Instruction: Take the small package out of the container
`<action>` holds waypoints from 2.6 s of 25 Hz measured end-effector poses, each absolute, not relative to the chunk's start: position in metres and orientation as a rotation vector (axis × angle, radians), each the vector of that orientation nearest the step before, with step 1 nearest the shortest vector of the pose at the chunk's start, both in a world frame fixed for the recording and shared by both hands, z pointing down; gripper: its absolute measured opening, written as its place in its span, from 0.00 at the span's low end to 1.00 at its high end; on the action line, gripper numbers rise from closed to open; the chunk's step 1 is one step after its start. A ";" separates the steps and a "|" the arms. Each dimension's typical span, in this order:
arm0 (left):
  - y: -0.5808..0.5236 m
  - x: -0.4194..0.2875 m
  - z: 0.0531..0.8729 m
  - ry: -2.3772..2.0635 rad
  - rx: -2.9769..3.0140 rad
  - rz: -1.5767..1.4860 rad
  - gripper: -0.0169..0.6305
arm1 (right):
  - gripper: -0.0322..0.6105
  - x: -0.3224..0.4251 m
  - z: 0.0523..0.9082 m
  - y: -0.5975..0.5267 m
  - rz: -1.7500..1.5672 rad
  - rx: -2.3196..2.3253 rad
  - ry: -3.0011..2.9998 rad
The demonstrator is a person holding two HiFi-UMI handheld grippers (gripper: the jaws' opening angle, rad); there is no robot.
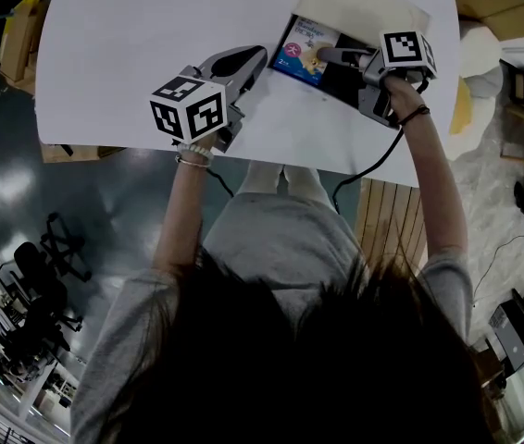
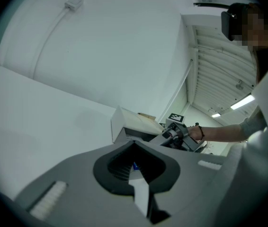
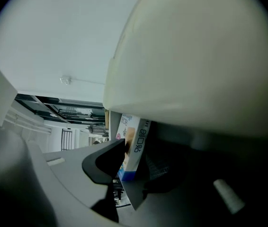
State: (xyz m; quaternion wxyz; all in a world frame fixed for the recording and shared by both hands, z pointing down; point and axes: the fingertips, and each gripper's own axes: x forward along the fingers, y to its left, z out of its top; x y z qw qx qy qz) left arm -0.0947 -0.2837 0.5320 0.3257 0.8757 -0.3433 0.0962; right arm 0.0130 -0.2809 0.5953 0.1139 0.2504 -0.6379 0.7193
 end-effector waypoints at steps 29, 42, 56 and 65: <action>-0.278 -0.100 0.522 -0.910 2.305 0.200 0.01 | 0.21 0.014 0.577 -0.281 2.384 0.649 -1.800; -0.275 -0.102 0.515 -0.917 2.310 0.173 0.01 | 0.21 0.011 0.569 -0.272 2.373 0.607 -1.800; -0.269 -0.097 0.502 -0.922 2.324 0.146 0.01 | 0.21 0.010 0.558 -0.258 2.354 0.577 -1.856; -0.264 -0.096 0.491 -0.934 2.342 0.124 0.01 | 0.20 0.006 0.537 -0.257 2.174 0.580 -2.027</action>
